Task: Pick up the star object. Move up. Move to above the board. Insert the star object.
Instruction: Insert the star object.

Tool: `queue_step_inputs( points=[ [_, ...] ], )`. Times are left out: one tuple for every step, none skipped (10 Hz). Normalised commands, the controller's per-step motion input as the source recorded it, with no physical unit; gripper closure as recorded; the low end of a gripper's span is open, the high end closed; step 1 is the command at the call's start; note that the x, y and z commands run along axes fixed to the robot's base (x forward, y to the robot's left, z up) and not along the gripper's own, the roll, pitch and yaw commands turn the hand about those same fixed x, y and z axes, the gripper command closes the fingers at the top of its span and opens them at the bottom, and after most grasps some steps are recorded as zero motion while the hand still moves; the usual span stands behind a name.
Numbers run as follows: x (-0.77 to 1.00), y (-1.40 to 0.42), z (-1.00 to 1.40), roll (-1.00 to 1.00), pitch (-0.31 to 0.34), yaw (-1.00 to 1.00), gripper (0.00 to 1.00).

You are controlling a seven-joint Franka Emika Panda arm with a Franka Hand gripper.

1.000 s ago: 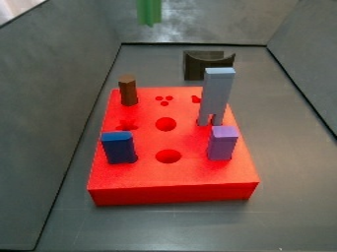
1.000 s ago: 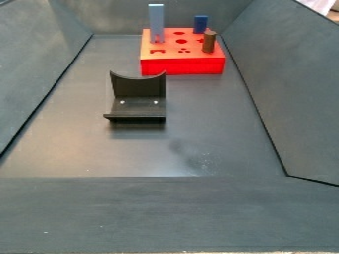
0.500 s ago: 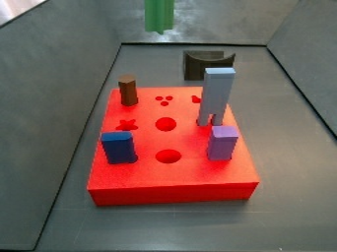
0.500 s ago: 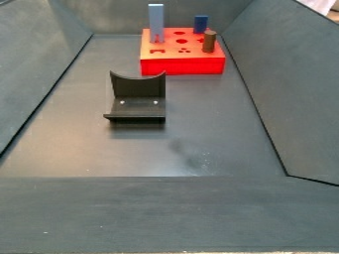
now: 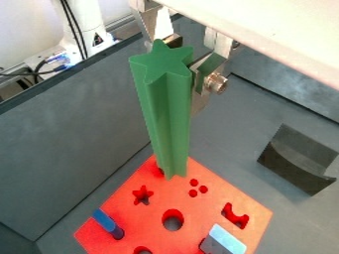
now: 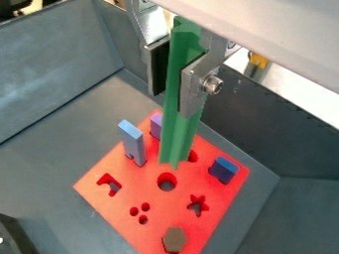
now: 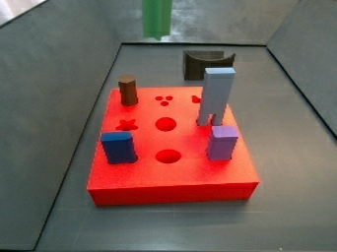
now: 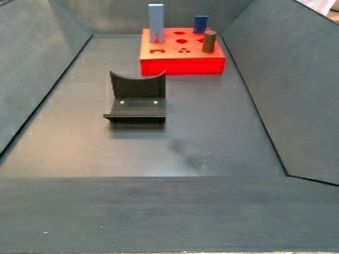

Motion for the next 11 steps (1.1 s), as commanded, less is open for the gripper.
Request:
queue_step_inputs(
  points=[
    [-0.2, 0.0, -0.37, -0.21, 0.0, -0.76, 1.0],
    [-0.16, 0.0, -0.41, -0.22, 0.0, -0.77, 1.0],
    [0.0, 0.04, -0.19, -0.23, -0.026, -0.45, 1.0],
    [0.0, 0.0, -0.07, 0.0, 0.0, 0.0, 1.0],
    [0.0, 0.0, -0.34, -0.35, 0.044, -0.57, 1.0],
    [0.0, 0.0, -0.33, -0.35, 0.046, -0.67, 1.0],
    [0.17, 0.11, -0.23, -0.35, 0.02, -0.45, 1.0],
    [0.0, 0.0, 0.0, -0.01, 0.0, 0.0, 1.0],
    [-0.04, 0.0, -0.04, 0.0, 0.0, 0.0, 1.0],
    [-0.34, -0.07, -0.41, 0.0, -0.107, 0.0, 1.0],
    [-0.31, -0.04, -0.5, 0.0, -0.136, 0.09, 1.0]
  ],
)
